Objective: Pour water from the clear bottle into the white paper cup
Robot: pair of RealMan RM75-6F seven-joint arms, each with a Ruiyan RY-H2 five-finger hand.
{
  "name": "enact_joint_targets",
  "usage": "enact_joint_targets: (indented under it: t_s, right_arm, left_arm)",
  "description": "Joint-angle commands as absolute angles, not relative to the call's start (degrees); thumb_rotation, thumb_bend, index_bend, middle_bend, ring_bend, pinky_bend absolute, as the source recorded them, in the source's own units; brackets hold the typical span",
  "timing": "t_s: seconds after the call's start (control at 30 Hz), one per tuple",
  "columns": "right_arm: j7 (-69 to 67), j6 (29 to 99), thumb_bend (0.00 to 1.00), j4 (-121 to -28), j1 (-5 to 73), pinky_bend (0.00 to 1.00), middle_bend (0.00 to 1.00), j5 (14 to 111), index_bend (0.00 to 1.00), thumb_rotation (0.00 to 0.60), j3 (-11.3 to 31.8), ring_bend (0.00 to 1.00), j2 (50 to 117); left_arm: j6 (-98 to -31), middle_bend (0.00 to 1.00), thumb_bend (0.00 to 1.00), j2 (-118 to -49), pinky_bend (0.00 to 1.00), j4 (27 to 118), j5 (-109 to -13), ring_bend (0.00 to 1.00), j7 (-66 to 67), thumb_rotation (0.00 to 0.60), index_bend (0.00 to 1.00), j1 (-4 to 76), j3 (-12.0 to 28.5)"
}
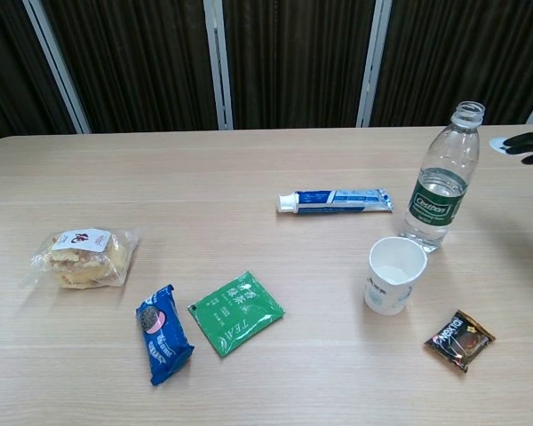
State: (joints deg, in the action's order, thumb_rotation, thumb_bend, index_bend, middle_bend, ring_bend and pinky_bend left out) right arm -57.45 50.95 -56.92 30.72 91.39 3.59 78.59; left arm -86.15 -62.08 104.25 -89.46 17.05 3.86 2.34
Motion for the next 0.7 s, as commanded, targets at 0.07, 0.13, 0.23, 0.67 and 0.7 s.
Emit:
enact_joint_targets:
  t_s: [0.07,0.13,0.23,0.67,0.7]
  right_arm:
    - [-58.6,49.3,0.00,-54.9,32.4,0.00,0.00,91.7,0.00,0.600,2.9,0.00,80.9]
    - [-58.9,48.4,0.00,-54.0,33.4,0.00,0.00,91.4,0.00,0.600,2.7,0.00,82.5]
    - [-59.5,47.9,0.00,-52.6,34.5,0.00,0.00,90.1,0.00,0.600,3.6,0.00,85.1]
    - [-58.3,44.2,0.00,-49.3,37.7,0.00,0.00,84.6,0.00,0.600,6.3,0.00,90.3]
    - [-58.1,43.9,0.00,-49.0,37.9,0.00,0.00,84.3,0.00,0.600,6.5,0.00,90.6]
  left_arm:
    - [-86.0,0.00,0.00,-62.1,0.00,104.1,-89.1,0.00,17.0,0.600,0.00,4.0,2.5]
    - [-85.9,0.00,0.00,-62.0,0.00,103.9,-88.5,0.00,16.8,0.600,0.00,4.1,2.6]
    - [-85.1,0.00,0.00,-61.8,0.00,103.7,-87.6,0.00,16.2,0.600,0.00,4.4,2.7]
    - [-83.4,0.00,0.00,-61.6,0.00,103.3,-85.9,0.00,15.9,0.600,0.00,5.4,2.8]
    - [-83.4,0.00,0.00,-61.7,0.00,103.3,-85.9,0.00,16.0,0.600,0.00,5.5,2.9]
